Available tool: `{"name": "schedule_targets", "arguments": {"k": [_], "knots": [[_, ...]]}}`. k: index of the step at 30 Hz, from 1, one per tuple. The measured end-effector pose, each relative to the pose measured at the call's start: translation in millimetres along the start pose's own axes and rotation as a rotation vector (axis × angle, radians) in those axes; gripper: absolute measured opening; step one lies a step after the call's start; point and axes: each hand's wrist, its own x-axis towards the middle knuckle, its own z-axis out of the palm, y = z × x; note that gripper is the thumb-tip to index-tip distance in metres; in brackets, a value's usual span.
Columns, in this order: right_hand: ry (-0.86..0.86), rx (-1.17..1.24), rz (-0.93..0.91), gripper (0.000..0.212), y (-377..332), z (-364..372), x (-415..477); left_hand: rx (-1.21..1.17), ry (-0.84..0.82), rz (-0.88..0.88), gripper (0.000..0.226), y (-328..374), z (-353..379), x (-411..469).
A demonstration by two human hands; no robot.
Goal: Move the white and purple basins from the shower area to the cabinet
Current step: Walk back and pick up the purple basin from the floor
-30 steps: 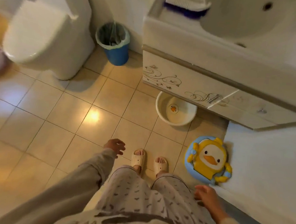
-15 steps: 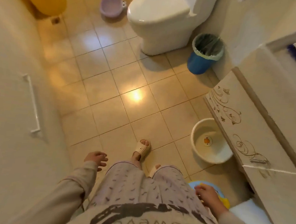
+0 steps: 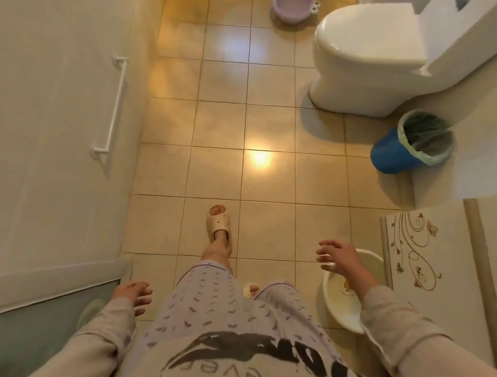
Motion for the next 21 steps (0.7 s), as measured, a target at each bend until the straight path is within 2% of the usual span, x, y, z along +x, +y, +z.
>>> {"name": "schedule_targets", "arguments": {"k": [4, 8, 11, 16, 21], "knots": [[-0.007, 0.011, 0.013, 0.017, -29, 17, 14, 0.008, -0.003, 0.039, 0.036, 54, 8, 6], [0.029, 0.021, 0.093, 0.018, -48, 29, 27, 0.059, -0.029, 0.105, 0.034, 138, 21, 3], [0.059, 0.008, 0.156, 0.019, -59, 35, 36, 0.082, -0.081, 0.175, 0.033, 208, 33, -4], [0.119, 0.051, 0.248, 0.022, -87, 26, 51, -0.075, -0.248, 0.228, 0.020, 331, 65, -29], [0.146, 0.097, 0.273, 0.022, -135, 17, 83, 0.084, -0.279, 0.392, 0.017, 410, 93, -33]]}}
